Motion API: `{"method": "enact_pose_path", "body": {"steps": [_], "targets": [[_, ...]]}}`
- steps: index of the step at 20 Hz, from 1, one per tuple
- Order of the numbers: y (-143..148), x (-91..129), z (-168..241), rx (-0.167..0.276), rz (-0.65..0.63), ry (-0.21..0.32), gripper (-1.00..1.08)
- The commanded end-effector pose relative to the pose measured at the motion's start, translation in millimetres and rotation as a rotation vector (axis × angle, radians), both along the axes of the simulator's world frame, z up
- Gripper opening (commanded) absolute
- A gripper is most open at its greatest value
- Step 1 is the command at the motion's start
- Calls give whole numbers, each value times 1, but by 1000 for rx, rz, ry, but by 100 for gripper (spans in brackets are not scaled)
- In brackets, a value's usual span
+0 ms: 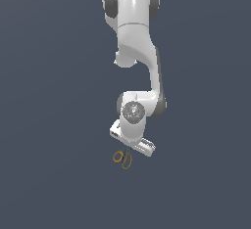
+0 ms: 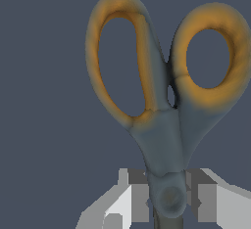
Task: Pick up the object and move it to a goal position.
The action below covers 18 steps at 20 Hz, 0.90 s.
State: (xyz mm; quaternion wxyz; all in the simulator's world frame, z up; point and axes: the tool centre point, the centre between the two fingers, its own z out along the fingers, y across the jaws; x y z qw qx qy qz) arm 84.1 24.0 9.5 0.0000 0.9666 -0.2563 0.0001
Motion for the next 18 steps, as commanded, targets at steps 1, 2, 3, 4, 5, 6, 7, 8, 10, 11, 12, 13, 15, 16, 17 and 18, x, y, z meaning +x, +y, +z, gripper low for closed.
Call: {"method": "enact_pose_path", "body": {"steps": [1, 2, 3, 4, 5, 6, 7, 8, 10, 11, 12, 13, 15, 16, 17, 18], "targets": [[1, 0, -2, 0, 1, 0, -100], [0, 0, 0, 0, 0, 0, -100], [0, 0, 0, 0, 0, 0, -100], [1, 0, 0, 0, 0, 0, -100], [3, -1, 0, 0, 0, 0, -100], [5, -2, 1, 0, 0, 0, -100], [7, -3, 1, 0, 0, 0, -100], [11, -5, 2, 0, 0, 0, -100], [19, -9, 3, 0, 0, 0, -100], [25, -11, 4, 0, 0, 0, -100], [31, -14, 5, 0, 0, 0, -100], [38, -17, 6, 0, 0, 0, -100], [56, -25, 9, 0, 1, 0, -100], [64, -29, 11, 0, 1, 0, -100], [73, -33, 12, 0, 1, 0, -100], [82, -36, 14, 0, 1, 0, -100]]}}
